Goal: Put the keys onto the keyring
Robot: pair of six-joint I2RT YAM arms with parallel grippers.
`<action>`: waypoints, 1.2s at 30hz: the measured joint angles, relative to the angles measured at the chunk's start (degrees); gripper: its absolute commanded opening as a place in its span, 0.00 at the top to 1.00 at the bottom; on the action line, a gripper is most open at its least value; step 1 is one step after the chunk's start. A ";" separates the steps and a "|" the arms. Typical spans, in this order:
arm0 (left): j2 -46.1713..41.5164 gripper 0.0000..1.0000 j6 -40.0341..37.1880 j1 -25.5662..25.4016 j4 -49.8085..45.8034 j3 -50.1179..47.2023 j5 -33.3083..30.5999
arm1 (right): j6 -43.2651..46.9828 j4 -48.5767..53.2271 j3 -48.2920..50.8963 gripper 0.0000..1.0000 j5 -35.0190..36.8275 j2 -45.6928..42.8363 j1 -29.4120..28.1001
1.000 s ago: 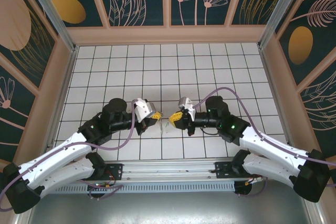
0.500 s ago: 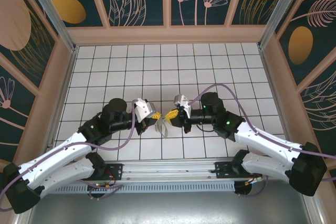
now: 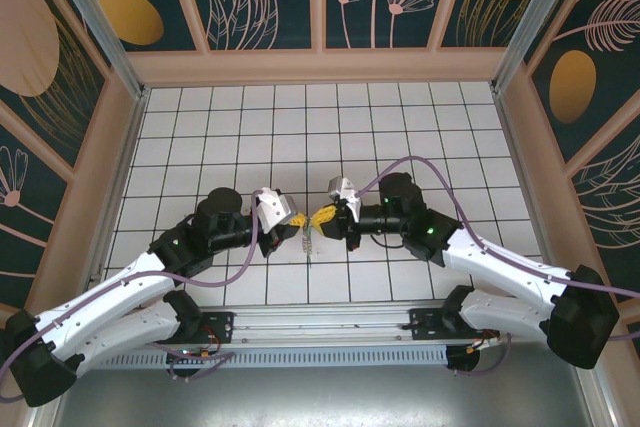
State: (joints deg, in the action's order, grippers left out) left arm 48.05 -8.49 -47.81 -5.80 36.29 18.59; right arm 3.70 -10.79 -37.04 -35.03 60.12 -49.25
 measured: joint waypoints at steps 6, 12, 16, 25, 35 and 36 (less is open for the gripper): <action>0.00 1.00 -0.13 -0.20 -0.02 0.00 -0.35 | 0.02 -0.22 -0.46 1.00 0.52 0.66 -0.04; -0.02 1.00 -0.15 -0.20 -0.26 0.00 -1.27 | 0.02 -0.20 -1.22 1.00 1.05 1.68 -0.04; -0.07 1.00 -0.15 -0.22 -0.44 0.00 -1.46 | 0.00 -0.15 -1.31 1.00 1.36 1.84 -0.04; -0.63 1.00 -0.17 -0.26 -0.44 0.00 -2.19 | 0.02 0.33 -1.92 1.00 2.71 1.86 -0.15; -0.96 1.00 -0.31 -0.48 -0.44 0.00 -2.82 | -1.27 0.59 -1.92 1.00 3.43 1.88 0.44; -1.01 1.00 -0.31 -0.52 -0.42 0.00 -2.84 | -1.46 0.63 -1.92 1.00 3.43 1.88 0.63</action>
State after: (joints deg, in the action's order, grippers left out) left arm 47.05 -8.80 -48.34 -6.22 36.29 15.75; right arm 2.24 -10.15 -38.96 -31.59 62.00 -48.62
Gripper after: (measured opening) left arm 0.037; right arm 0.038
